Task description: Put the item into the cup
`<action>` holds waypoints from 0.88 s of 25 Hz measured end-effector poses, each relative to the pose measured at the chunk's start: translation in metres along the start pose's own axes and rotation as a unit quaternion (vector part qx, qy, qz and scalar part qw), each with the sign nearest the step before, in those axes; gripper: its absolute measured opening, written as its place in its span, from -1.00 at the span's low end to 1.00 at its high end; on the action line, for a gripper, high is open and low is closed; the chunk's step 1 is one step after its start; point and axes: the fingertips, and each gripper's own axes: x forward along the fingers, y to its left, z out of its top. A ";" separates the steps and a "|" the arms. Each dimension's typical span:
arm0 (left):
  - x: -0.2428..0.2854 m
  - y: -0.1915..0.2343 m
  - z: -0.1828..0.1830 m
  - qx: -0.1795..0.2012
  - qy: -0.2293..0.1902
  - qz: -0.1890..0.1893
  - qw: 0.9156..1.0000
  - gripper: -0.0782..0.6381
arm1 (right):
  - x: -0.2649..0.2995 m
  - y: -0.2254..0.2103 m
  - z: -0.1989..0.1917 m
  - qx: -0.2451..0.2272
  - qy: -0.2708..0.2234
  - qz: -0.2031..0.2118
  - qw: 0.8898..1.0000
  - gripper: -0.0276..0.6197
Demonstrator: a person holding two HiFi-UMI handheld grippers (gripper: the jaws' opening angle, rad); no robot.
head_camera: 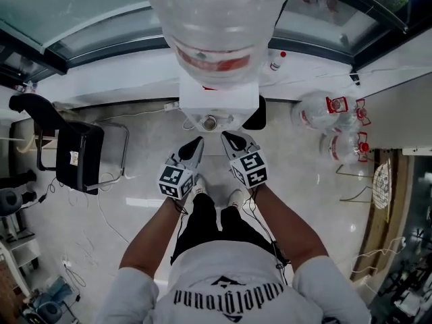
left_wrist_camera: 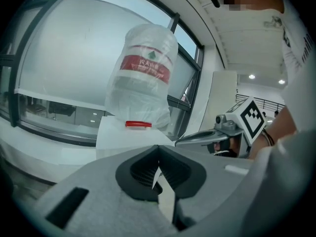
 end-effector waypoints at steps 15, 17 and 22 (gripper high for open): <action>-0.056 -0.082 0.055 0.040 -0.018 -0.002 0.999 -0.74 | -0.088 0.042 0.063 -0.025 -0.051 0.053 0.997 -0.87; -0.064 -0.094 0.061 0.039 -0.022 -0.005 0.999 -0.74 | -0.102 0.048 0.071 -0.032 -0.057 0.060 0.996 -0.87; -0.076 -0.118 0.085 0.046 -0.031 -0.013 0.998 -0.74 | -0.136 0.054 0.097 -0.048 -0.081 0.075 0.993 -0.87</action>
